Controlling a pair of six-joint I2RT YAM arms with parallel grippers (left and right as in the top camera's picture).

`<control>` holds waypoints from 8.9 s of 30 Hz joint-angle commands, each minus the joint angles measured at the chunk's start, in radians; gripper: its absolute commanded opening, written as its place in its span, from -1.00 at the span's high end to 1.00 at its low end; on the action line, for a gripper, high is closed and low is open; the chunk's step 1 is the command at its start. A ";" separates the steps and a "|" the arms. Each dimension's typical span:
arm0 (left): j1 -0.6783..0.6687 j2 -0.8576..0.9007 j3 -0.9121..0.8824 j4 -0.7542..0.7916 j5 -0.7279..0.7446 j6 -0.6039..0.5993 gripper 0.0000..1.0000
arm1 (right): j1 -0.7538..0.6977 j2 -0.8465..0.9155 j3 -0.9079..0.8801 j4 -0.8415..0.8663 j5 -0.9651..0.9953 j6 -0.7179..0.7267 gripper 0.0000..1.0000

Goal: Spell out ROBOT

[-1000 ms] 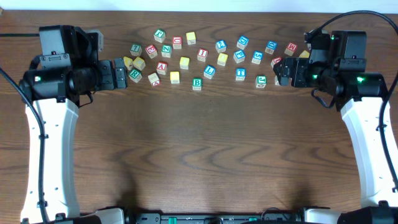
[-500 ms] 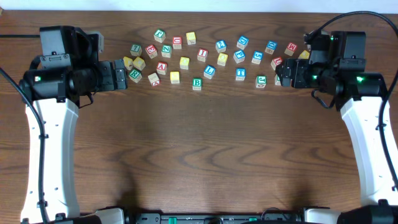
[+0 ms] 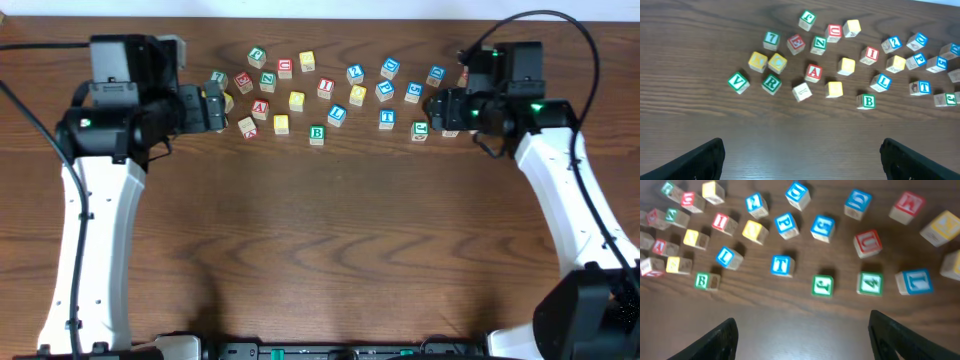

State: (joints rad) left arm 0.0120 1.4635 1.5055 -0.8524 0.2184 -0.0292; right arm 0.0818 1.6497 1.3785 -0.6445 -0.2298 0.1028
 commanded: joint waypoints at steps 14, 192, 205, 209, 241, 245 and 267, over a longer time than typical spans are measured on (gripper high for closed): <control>-0.042 0.061 0.024 -0.003 -0.027 -0.029 -0.98 | 0.045 0.055 0.021 0.033 0.064 0.061 -0.39; -0.491 0.787 0.264 0.216 -0.261 -0.298 -0.66 | 0.047 0.054 0.020 -0.055 0.071 0.061 -0.98; -0.491 0.789 0.264 0.209 -0.260 -0.299 -0.64 | 0.047 0.055 0.020 -0.055 0.071 0.061 -0.99; -0.490 0.789 0.264 0.197 -0.260 -0.303 -0.64 | 0.047 0.054 0.020 -0.055 0.071 0.061 -0.98; -0.488 0.789 0.264 0.164 -0.256 -0.377 -0.64 | 0.047 0.055 0.020 -0.055 0.071 0.061 -0.98; -0.488 0.789 0.264 0.164 -0.256 -0.384 -0.64 | 0.047 0.055 0.020 -0.055 0.070 0.061 -0.99; -0.456 0.788 0.273 0.150 -0.206 -0.358 -0.64 | 0.047 0.055 0.020 -0.055 0.071 0.061 -0.99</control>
State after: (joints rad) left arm -0.4740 2.2517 1.7733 -0.6975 -0.0261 -0.4152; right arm 0.1192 1.6955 1.3792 -0.6983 -0.1616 0.1566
